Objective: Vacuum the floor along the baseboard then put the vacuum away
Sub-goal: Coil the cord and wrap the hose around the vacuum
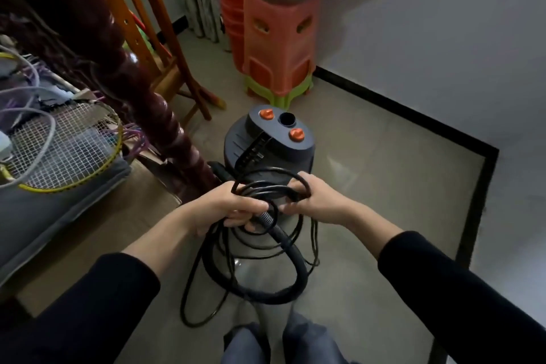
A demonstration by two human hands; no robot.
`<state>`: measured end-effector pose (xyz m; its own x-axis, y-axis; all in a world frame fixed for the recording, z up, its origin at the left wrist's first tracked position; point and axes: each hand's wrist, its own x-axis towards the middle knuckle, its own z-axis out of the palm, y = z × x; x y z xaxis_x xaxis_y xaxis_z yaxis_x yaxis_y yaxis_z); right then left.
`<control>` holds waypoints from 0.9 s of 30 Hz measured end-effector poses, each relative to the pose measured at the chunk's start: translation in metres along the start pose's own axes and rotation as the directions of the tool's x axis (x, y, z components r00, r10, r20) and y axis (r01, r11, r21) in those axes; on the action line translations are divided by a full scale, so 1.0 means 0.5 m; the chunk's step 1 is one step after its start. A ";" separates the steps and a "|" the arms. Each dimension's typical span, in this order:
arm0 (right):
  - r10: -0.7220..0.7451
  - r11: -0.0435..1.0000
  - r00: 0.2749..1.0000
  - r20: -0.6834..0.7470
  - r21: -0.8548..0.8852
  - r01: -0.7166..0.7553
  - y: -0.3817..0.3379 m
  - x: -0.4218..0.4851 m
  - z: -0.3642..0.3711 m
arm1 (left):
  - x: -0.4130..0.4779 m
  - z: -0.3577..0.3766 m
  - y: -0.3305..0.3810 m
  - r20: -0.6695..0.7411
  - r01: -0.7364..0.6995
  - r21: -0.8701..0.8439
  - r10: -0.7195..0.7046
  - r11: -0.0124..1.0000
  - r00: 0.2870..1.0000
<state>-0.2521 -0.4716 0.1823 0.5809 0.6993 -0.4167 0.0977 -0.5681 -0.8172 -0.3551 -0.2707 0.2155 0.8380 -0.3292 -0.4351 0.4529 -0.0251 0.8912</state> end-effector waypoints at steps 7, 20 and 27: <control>0.138 0.975 0.973 0.184 0.150 -0.166 0.025 0.049 0.073 | -0.038 -0.103 -0.158 -0.274 0.138 0.032 -0.124 0.990 0.954; 0.305 0.904 0.942 0.137 0.271 -0.332 0.070 0.172 0.157 | 0.095 -0.160 -0.382 -0.580 0.341 0.227 -0.155 0.912 0.800; 0.328 0.943 0.945 -0.005 0.053 -0.328 0.196 0.295 0.247 | 0.226 -0.201 -0.487 -0.733 0.413 0.119 -0.201 0.903 0.650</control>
<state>-0.2568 -0.3707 -0.0084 0.5845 0.4721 -0.6600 -0.1409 -0.7419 -0.6555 -0.3401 -0.2069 -0.0637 0.6767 0.4829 -0.5559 0.7190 -0.2709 0.6400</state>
